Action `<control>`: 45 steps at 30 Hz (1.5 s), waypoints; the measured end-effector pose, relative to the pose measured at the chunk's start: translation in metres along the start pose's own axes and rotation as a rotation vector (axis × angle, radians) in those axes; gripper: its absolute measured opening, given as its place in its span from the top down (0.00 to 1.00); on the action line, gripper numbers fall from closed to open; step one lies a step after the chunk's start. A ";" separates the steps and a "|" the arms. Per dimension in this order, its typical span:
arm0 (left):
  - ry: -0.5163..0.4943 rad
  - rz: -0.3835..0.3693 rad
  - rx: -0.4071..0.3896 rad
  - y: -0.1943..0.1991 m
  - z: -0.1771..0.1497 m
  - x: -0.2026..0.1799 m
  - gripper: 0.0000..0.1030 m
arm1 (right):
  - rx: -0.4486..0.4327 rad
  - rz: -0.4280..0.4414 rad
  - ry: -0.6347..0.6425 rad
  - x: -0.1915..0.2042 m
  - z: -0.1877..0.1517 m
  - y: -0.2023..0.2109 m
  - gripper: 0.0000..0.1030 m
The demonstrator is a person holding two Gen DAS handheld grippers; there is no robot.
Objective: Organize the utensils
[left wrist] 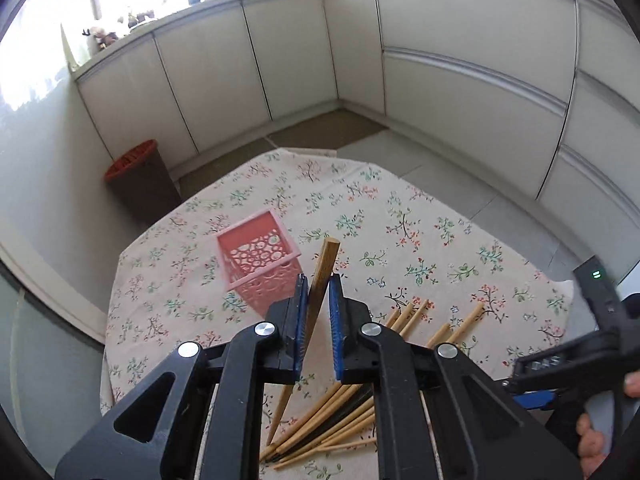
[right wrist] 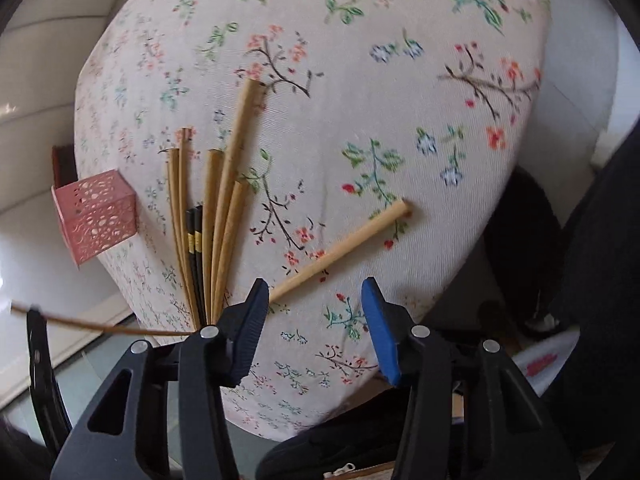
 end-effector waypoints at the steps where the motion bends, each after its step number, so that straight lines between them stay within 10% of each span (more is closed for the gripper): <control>1: 0.017 -0.005 -0.013 0.006 0.000 0.003 0.90 | -0.008 -0.003 -0.019 0.001 0.001 -0.001 0.53; 15: 0.124 -0.026 -0.094 0.033 -0.001 0.027 0.91 | -0.126 -0.111 -0.205 0.015 0.021 -0.012 0.59; 17: 0.137 -0.019 -0.094 0.034 -0.001 0.032 0.91 | -0.117 -0.091 -0.204 0.017 0.023 -0.014 0.80; 20: 0.150 -0.012 -0.095 0.036 0.000 0.036 0.91 | -0.107 -0.076 -0.195 0.016 0.025 -0.017 0.87; 35: 0.361 -0.068 -0.023 0.042 -0.022 0.056 0.91 | -0.167 0.196 0.215 0.034 0.025 0.011 0.92; 40: 0.237 -0.094 0.064 0.018 -0.015 0.018 0.90 | -0.218 0.229 0.221 0.028 0.043 0.031 0.92; 45: 0.098 -0.108 0.181 -0.038 0.015 -0.024 0.38 | -0.234 0.220 0.199 0.012 0.074 0.032 0.91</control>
Point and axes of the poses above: each gripper's, at about its wrist camera, not at the fingertips, and y roughly against the way its jaws point, x to its left, z to its top, the point moved 3 cm from there along -y, roughly the way its jaws point, and after that the axes turned 13 degrees about -x, right-handed, at the moved point
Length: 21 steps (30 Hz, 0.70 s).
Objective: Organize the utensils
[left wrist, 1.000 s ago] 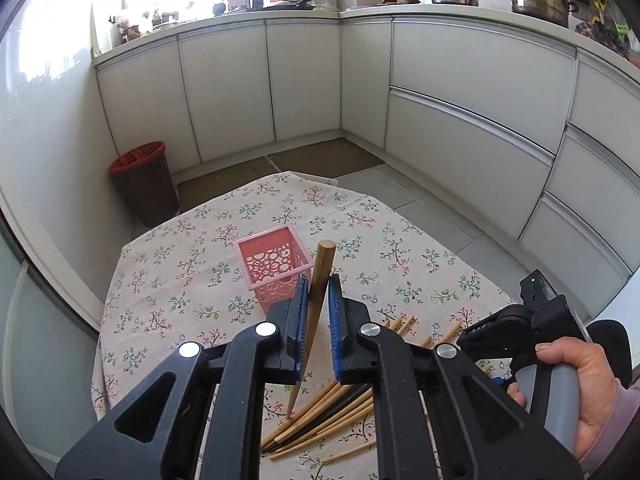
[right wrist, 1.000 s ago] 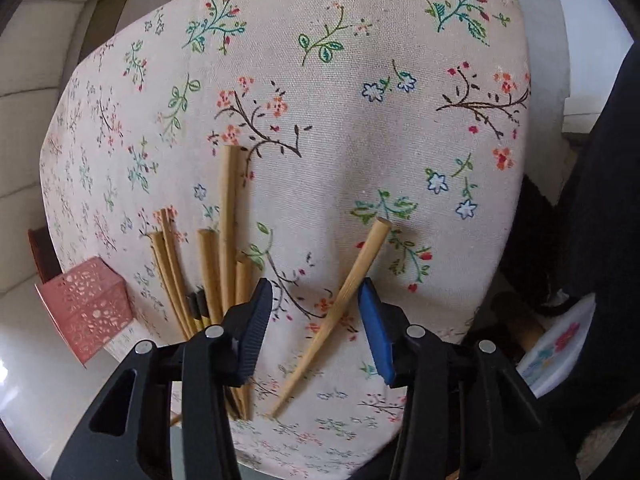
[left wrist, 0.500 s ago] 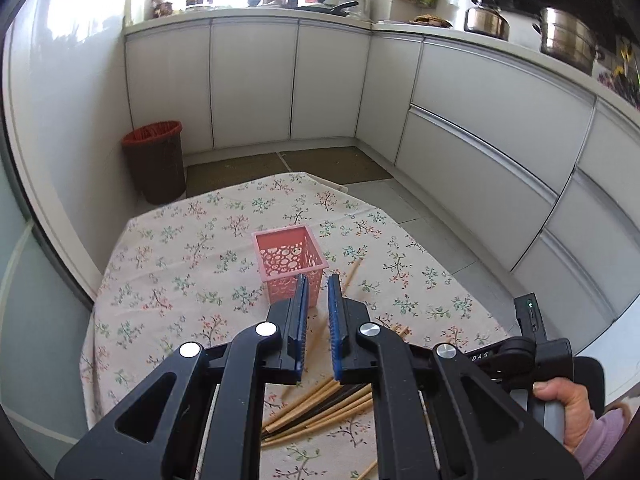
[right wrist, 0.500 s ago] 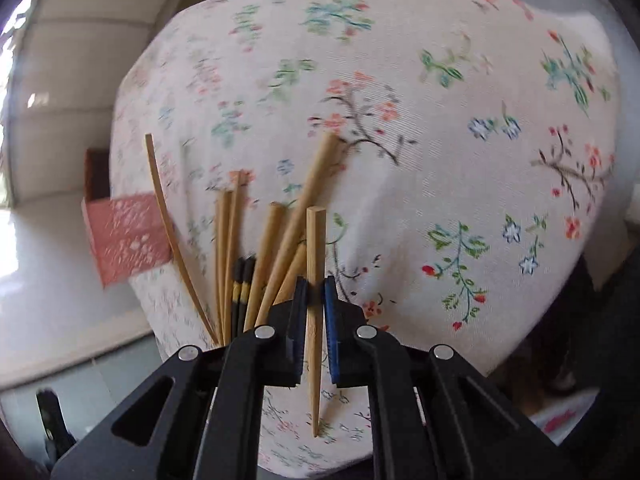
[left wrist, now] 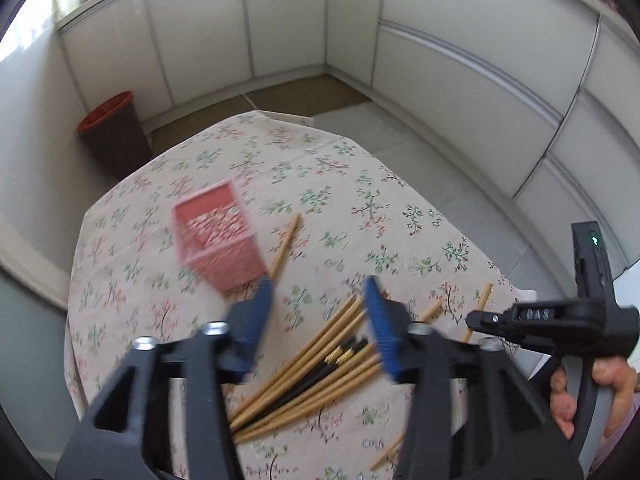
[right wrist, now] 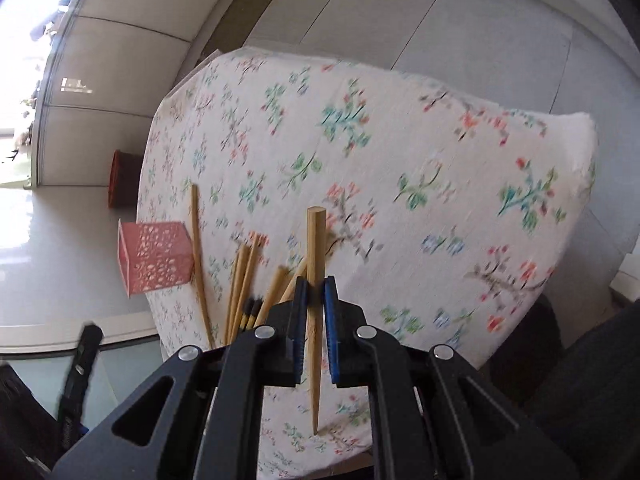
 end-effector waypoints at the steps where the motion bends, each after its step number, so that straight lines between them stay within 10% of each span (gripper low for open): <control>1: -0.014 0.007 0.045 -0.018 0.011 -0.006 0.28 | -0.002 -0.004 0.001 -0.003 0.003 -0.003 0.91; 12: -0.127 0.181 0.585 -0.210 0.027 0.004 0.29 | 0.112 -0.002 0.020 -0.028 0.013 -0.034 0.91; 21: -0.257 0.229 0.579 -0.231 0.031 0.007 0.35 | 0.158 0.033 0.008 -0.027 0.013 -0.041 0.85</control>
Point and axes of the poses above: each gripper's, at about its wrist camera, not at the fingertips, and y roughly against the way its jaws point, x to its left, z to its top, the point moved 3 cm from there along -y, roughly the way its jaws point, and after that the axes turned 13 degrees about -x, right-handed, at the moved point
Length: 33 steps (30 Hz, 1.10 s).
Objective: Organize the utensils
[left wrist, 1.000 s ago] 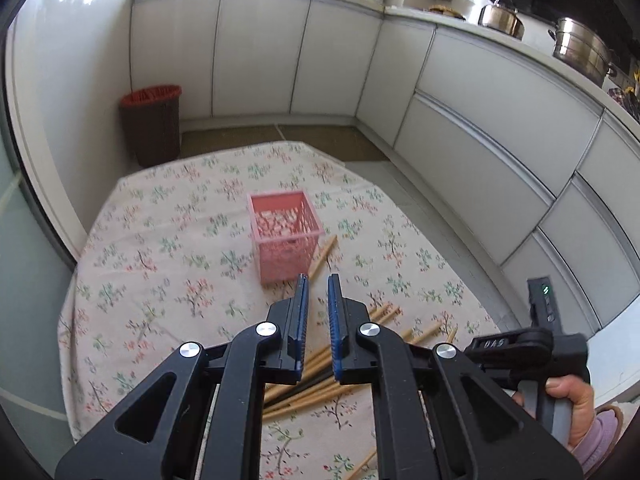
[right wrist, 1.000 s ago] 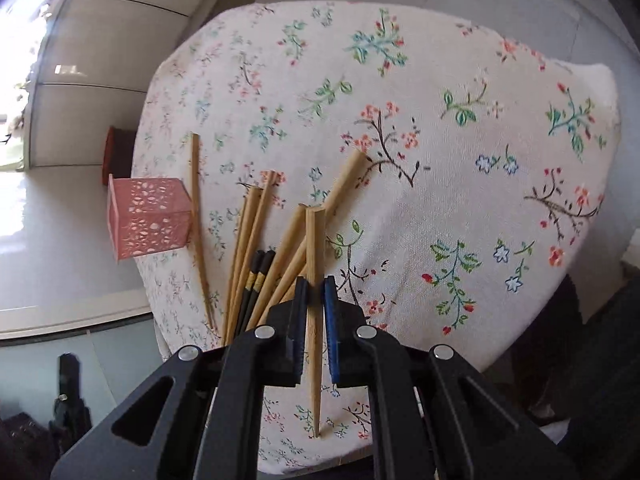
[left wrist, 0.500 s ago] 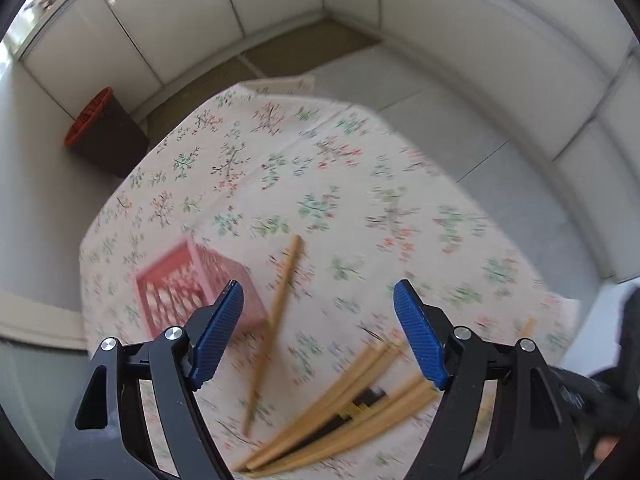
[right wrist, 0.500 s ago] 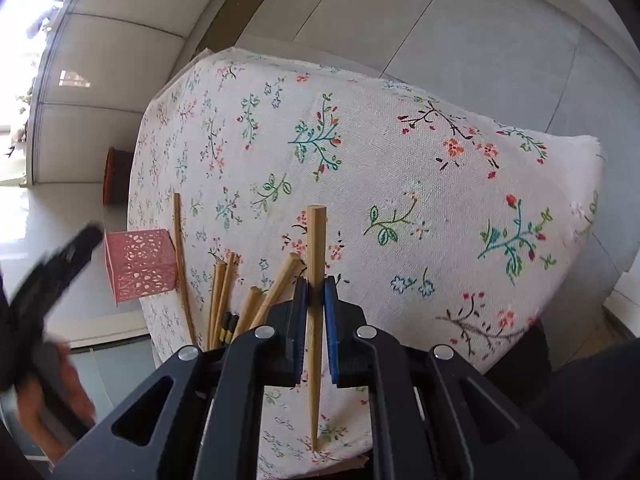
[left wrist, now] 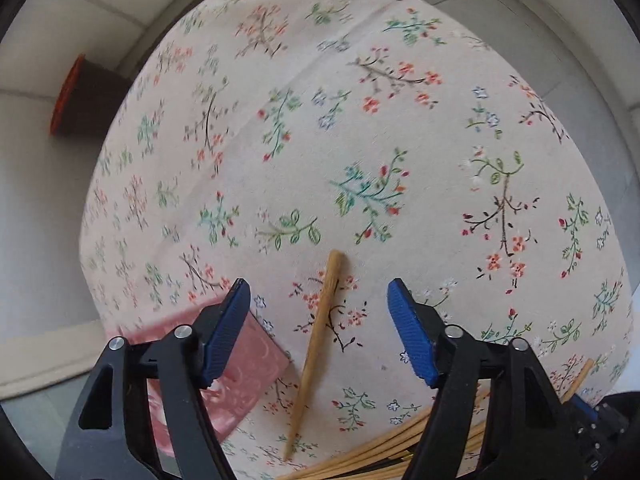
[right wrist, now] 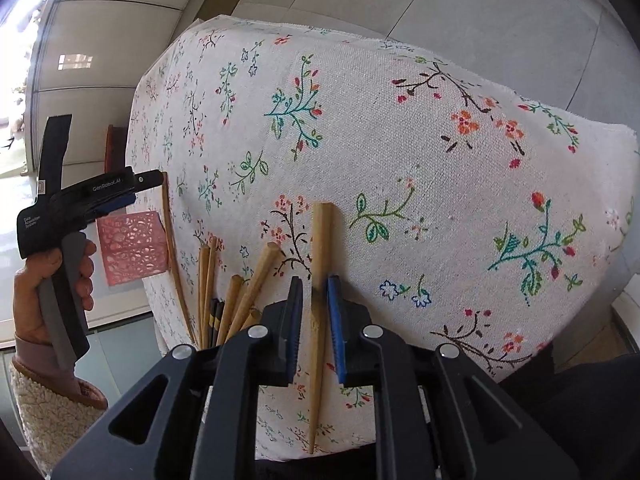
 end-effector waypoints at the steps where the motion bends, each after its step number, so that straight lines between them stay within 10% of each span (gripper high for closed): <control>1: -0.061 0.027 -0.042 0.007 0.006 -0.006 0.35 | 0.002 0.003 0.002 0.000 -0.001 0.000 0.83; 4: -0.145 -0.004 -0.070 0.012 0.010 -0.020 0.34 | 0.005 0.011 0.013 0.007 -0.003 -0.005 0.77; 17: 0.038 -0.184 0.101 -0.039 0.003 0.020 0.27 | 0.022 0.040 0.004 0.010 -0.002 -0.007 0.65; 27: 0.111 -0.297 -0.024 -0.016 -0.036 0.007 0.84 | 0.040 0.017 0.003 0.013 -0.012 -0.004 0.59; 33: 0.076 -0.213 -0.157 0.004 -0.060 -0.009 0.89 | 0.038 -0.003 0.006 0.010 -0.022 -0.001 0.56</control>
Point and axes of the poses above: each gripper's, at about its wrist camera, not at the fingertips, and y roughly against the way its jaws point, x to its left, z to its top, the point moved 3 cm from there along -y, roughly the way its jaws point, and after that the axes turned 13 degrees about -x, right-handed, at the moved point
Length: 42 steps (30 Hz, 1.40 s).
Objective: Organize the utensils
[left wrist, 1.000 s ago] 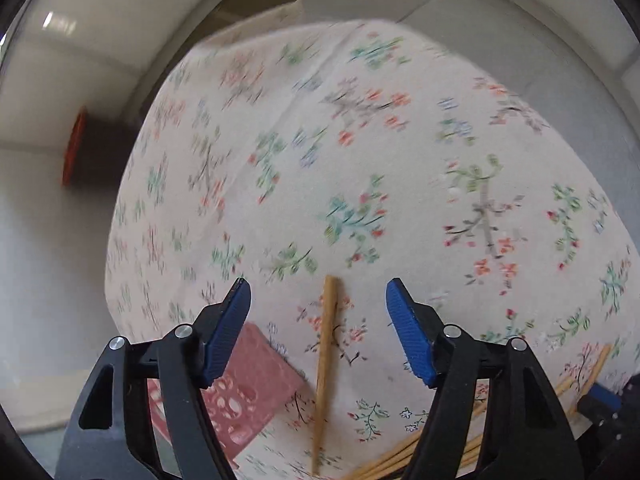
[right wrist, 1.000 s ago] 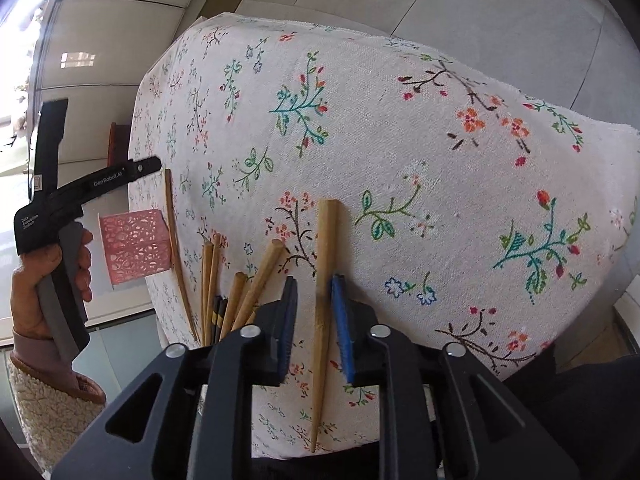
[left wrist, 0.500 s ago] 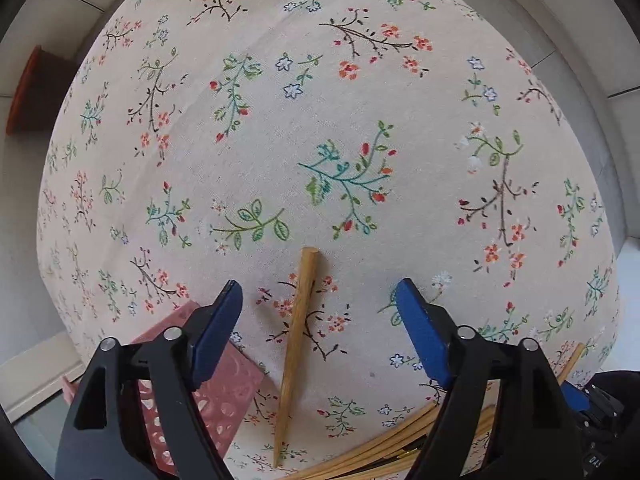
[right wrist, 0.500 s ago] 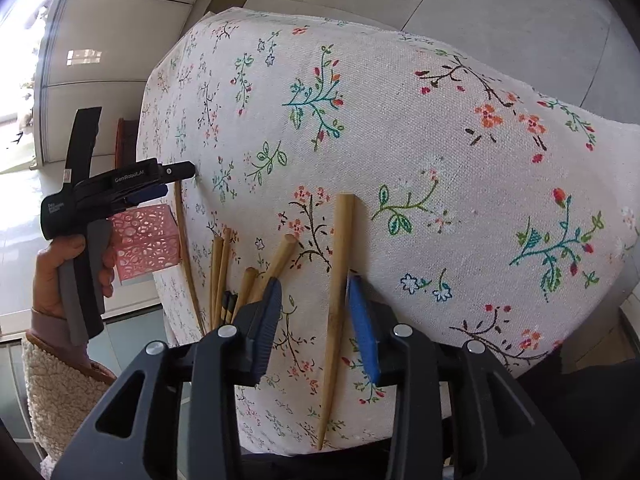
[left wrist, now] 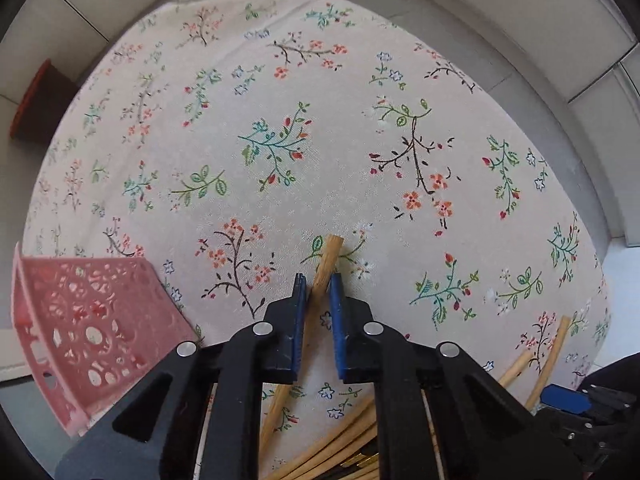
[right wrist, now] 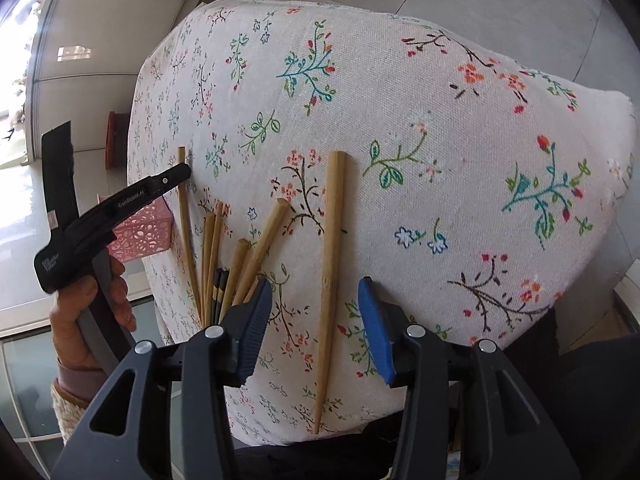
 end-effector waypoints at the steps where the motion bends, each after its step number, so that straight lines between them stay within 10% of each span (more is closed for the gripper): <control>1: -0.002 0.013 -0.027 0.005 -0.003 0.000 0.89 | -0.002 -0.002 0.000 0.000 -0.001 0.001 0.56; 15: -0.018 0.183 -0.446 0.179 -0.075 -0.006 0.91 | -0.129 -0.279 0.163 0.042 -0.020 -0.010 0.49; 18: 0.007 0.192 -0.503 0.210 -0.082 -0.005 0.91 | -0.204 -0.397 0.261 0.055 -0.024 -0.017 0.67; 19: 0.019 0.196 -0.523 0.219 -0.087 -0.004 0.91 | -0.219 -0.420 0.288 0.058 -0.025 -0.020 0.86; 22: 0.049 0.210 -0.568 0.241 -0.102 -0.004 0.91 | -0.246 -0.450 0.348 0.060 -0.026 -0.024 0.92; 32: 0.216 0.177 -0.653 0.293 -0.139 0.019 0.91 | -0.251 -0.098 0.331 0.092 -0.035 0.027 0.93; 42: 0.258 0.037 -0.572 0.277 -0.137 0.018 0.91 | -0.324 0.093 0.381 0.124 -0.044 0.096 0.93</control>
Point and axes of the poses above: each gripper's, at about its wrist camera, not at the fingertips, and y roughly against the way its jaws point, x to its left, z to its top, the point moved 3 cm from there along -y, roughly the way its jaws point, and after that the axes turned 13 degrees about -x, right-handed, at the moved point
